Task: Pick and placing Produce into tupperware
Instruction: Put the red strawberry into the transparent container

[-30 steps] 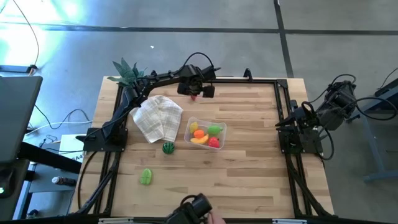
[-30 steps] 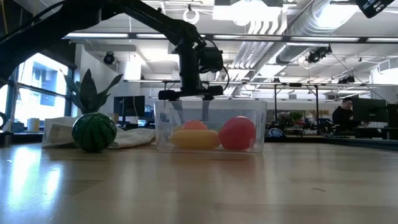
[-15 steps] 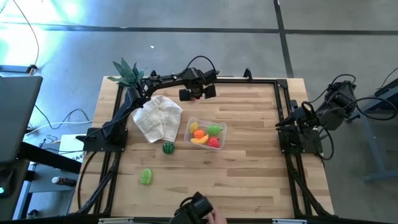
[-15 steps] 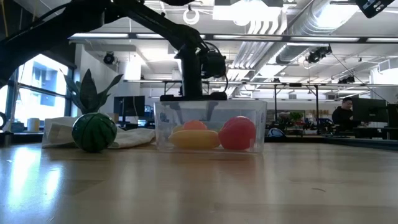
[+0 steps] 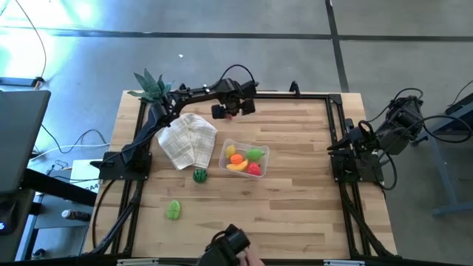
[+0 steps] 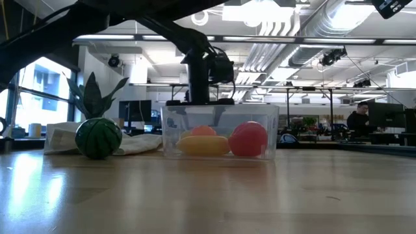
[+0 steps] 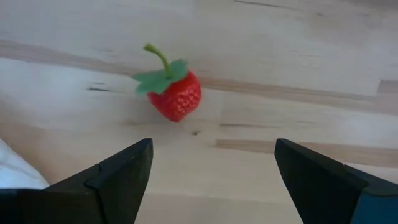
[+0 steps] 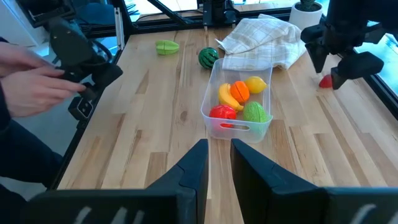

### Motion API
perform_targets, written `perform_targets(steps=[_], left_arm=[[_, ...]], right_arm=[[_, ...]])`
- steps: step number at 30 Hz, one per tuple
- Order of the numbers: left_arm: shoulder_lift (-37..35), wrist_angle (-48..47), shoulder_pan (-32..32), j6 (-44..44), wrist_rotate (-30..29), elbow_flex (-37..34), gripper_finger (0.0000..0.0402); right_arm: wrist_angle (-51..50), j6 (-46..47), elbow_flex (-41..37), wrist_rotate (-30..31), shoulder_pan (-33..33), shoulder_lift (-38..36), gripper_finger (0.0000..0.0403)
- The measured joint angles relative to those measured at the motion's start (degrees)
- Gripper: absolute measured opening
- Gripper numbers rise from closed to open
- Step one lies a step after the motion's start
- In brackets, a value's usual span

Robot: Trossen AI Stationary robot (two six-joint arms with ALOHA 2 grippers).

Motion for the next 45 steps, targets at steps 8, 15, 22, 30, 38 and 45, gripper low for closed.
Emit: perform_targets(steps=[8, 15, 22, 30, 38, 45], left_arm=[[0.00, -0.41, 2.03, 1.62, 1.00, -0.02, 0.0328], [0.00, -0.80, 2.15, 1.75, 0.34, -0.02, 0.0328], [0.55, -1.40, 2.95, 1.11, 0.61, -0.04, 0.0328], [1.52, -1.40, 3.24, 1.07, 1.58, -0.02, 0.0328], [3.23, -1.01, 3.58, 1.37, 3.17, -0.06, 0.0328], [3.55, -1.13, 3.65, 1.55, 3.85, -0.07, 0.0328]], right_arm=[[0.00, 0.00, 0.00, 0.00, -0.01, 0.00, 0.0058], [0.01, 0.00, 0.00, 0.00, 0.00, 0.00, 0.0058], [0.00, 0.00, 0.00, 0.00, 0.00, 0.00, 0.0058], [-0.01, 0.00, 0.00, 0.00, -0.01, 0.00, 0.0058], [0.00, 0.00, 0.00, 0.00, 0.00, 0.00, 0.0058], [0.01, 0.00, 0.00, 0.00, -0.01, -0.02, 0.0058]])
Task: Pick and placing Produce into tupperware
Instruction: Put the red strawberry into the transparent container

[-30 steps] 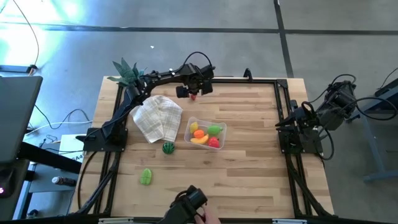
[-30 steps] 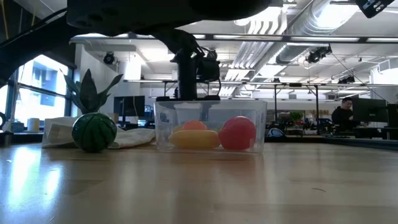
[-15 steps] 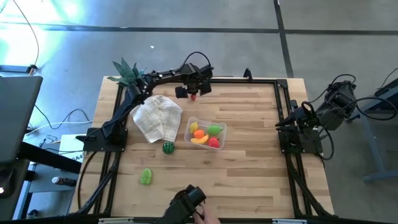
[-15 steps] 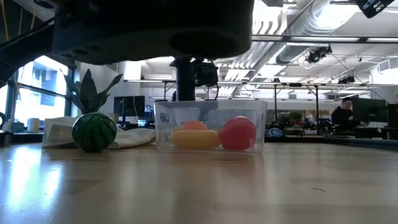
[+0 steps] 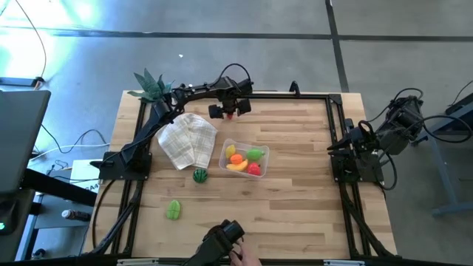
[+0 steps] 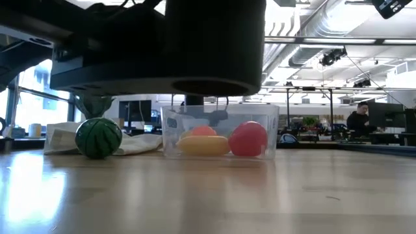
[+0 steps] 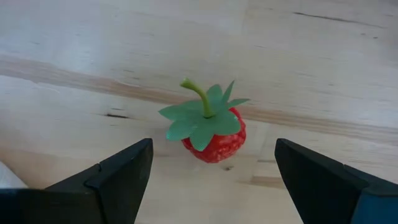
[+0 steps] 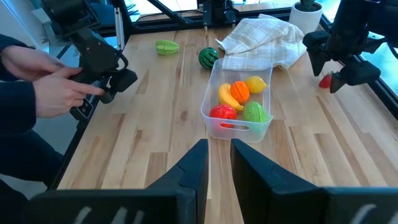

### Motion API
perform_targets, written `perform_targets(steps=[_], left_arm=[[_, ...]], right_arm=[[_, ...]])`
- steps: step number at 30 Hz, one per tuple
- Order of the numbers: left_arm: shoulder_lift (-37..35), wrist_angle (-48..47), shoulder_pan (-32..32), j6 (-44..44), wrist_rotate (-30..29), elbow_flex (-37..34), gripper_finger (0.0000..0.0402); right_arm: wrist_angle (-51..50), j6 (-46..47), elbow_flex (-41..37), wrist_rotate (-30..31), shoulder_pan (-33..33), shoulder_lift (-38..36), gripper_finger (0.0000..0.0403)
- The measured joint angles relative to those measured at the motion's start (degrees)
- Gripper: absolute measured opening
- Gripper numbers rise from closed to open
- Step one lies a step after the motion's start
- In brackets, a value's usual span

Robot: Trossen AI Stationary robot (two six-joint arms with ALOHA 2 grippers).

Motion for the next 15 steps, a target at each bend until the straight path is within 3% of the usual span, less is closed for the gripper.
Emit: perform_targets(steps=[6, 15], left_arm=[[-0.01, -0.58, 0.26, 0.29, -0.36, 0.00, 0.0312], [-0.01, -1.21, 0.35, 0.44, -0.42, 0.00, 0.0226]], right_arm=[[-0.01, 0.00, 0.00, 0.00, 0.01, 0.02, 0.0058], [-0.01, 0.00, 0.00, 0.00, 0.02, 0.01, 0.0058]])
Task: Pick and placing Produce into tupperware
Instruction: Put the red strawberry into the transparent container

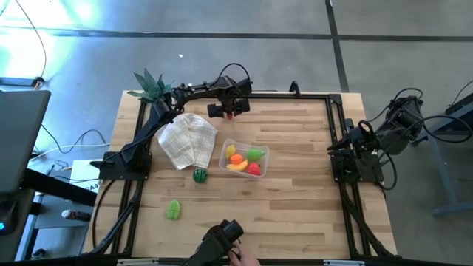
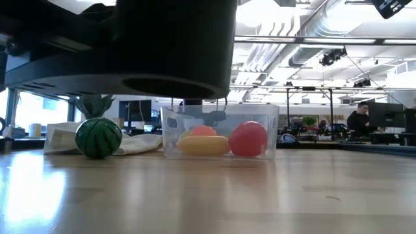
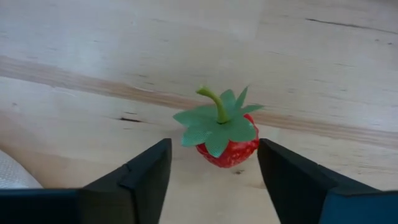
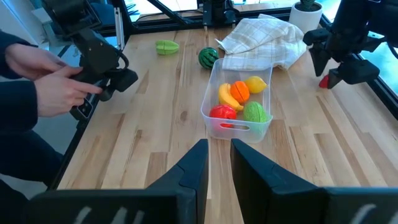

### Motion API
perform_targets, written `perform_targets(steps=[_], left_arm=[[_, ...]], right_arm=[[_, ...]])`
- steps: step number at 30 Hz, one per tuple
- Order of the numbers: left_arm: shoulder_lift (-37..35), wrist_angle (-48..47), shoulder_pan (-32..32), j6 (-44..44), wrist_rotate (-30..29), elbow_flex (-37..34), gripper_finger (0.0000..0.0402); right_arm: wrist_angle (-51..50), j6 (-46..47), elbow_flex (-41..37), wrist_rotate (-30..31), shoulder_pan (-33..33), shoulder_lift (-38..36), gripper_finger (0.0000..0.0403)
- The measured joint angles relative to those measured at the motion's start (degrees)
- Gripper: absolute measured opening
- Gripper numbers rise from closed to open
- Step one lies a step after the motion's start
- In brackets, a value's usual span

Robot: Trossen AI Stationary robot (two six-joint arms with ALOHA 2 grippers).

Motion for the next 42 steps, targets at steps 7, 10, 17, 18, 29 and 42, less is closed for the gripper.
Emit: perform_targets(steps=[7, 10, 17, 18, 29, 42], left_arm=[[0.00, 0.97, 0.26, 1.17, 0.42, 0.00, 0.0183], [0.37, 1.45, 0.61, 2.18, 1.01, 0.07, 0.0173], [1.25, 1.29, 1.33, 2.80, 4.22, 0.07, 0.0163], [1.25, 1.39, 1.53, 2.91, 4.50, 0.07, 0.0163], [1.25, 1.81, 1.49, 3.91, 4.40, 0.07, 0.0161], [1.25, 2.21, 1.49, 4.54, 4.08, 0.04, 0.0161]], right_arm=[[0.01, 0.00, 0.00, 0.00, -0.02, 0.00, 0.0058], [-0.01, 0.00, 0.00, 0.00, -0.02, -0.01, 0.0058], [0.00, 0.00, 0.00, 0.00, 0.00, 0.01, 0.0058], [-0.01, 0.00, 0.00, 0.00, -0.02, -0.01, 0.0058], [-0.01, 0.00, 0.00, 0.00, -0.02, 0.01, 0.0058], [-0.01, 0.00, 0.00, 0.00, -0.01, 0.00, 0.0058]])
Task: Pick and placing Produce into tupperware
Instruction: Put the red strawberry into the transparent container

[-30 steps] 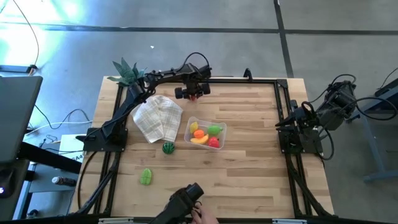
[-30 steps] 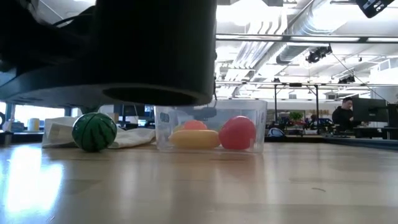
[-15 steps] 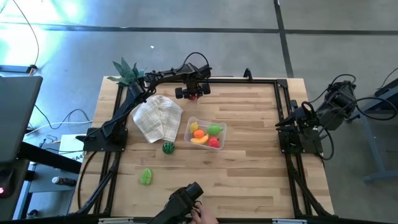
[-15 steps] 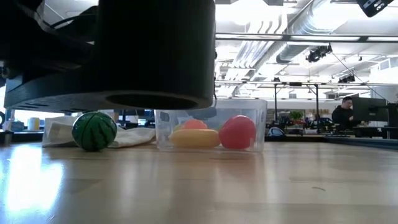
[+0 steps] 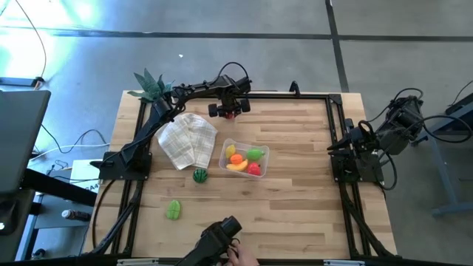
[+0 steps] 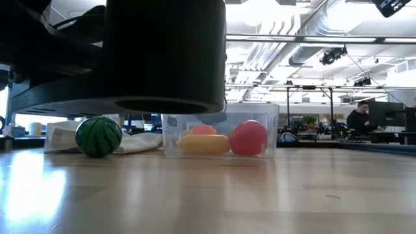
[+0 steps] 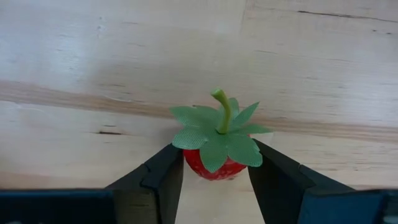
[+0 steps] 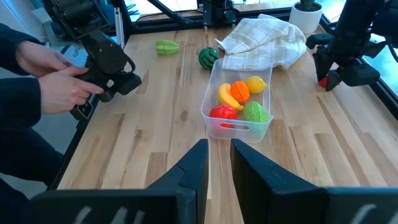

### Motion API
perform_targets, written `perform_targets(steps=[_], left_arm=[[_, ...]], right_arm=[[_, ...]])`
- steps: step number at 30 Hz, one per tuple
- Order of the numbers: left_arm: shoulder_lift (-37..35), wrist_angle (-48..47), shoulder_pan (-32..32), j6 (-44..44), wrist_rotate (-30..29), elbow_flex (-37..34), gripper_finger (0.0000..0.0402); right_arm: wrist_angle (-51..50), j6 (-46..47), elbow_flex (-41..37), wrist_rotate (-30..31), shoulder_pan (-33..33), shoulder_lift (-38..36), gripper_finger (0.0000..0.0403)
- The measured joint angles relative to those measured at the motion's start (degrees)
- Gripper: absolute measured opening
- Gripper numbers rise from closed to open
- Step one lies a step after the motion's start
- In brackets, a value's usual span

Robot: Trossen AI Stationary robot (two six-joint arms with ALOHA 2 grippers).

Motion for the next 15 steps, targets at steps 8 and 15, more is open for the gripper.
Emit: perform_targets(steps=[8, 15], left_arm=[[0.00, 0.20, 0.01, 0.56, -0.59, 0.00, 0.0132], [0.00, 0.37, 0.00, 0.99, -0.67, 0.00, 0.0134]], right_arm=[[0.01, 0.00, 0.00, 0.00, 0.00, 0.00, 0.0058], [0.02, 0.00, 0.00, 0.00, -0.01, 0.00, 0.0058]])
